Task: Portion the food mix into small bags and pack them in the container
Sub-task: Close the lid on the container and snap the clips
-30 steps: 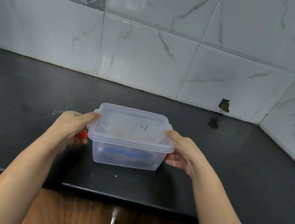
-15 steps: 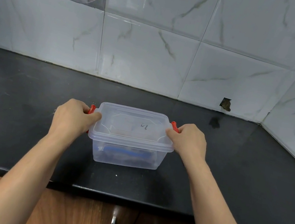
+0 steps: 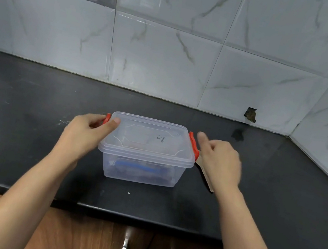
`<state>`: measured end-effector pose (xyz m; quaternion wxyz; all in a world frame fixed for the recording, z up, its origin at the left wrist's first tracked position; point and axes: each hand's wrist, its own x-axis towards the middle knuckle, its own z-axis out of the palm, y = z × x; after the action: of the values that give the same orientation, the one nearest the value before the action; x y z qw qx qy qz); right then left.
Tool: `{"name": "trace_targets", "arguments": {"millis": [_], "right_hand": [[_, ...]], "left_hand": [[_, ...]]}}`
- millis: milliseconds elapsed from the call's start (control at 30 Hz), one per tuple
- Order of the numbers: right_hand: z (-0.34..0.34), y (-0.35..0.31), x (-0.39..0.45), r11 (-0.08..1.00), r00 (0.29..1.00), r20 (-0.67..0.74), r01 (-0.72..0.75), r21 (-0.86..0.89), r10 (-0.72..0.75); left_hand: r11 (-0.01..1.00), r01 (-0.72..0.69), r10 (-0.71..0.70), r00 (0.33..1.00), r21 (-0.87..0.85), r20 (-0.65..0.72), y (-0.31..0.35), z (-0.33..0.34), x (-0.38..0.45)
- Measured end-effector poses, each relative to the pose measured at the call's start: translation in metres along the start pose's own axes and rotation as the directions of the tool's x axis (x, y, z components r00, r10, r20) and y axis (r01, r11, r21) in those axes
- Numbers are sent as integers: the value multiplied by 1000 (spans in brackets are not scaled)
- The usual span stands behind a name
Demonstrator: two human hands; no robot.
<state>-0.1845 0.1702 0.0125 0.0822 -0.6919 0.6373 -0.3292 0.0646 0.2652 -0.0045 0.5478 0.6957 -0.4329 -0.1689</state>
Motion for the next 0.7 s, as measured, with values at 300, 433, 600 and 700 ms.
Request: {"name": "trace_targets", "arguments": {"millis": [300,433,600,700], "right_hand": [[18,35,-6,899,965,128,-159,-409,228],[23,36,-7,906,976,69,-167,-388,209],[-9,13,3,999,998,-45,-43,10,43],[-22,-20,-4,970,973,-35,231,80,-229]], "left_hand": [[981,-51,80,985,-186,150,-5,15,-29],[985,-78,100,986,-156,136,-4,18,-32],[980,-83,101,991,-182,90,-5,21,-33],[980,-58,73,995,-188,72,-8,26,-32]]}}
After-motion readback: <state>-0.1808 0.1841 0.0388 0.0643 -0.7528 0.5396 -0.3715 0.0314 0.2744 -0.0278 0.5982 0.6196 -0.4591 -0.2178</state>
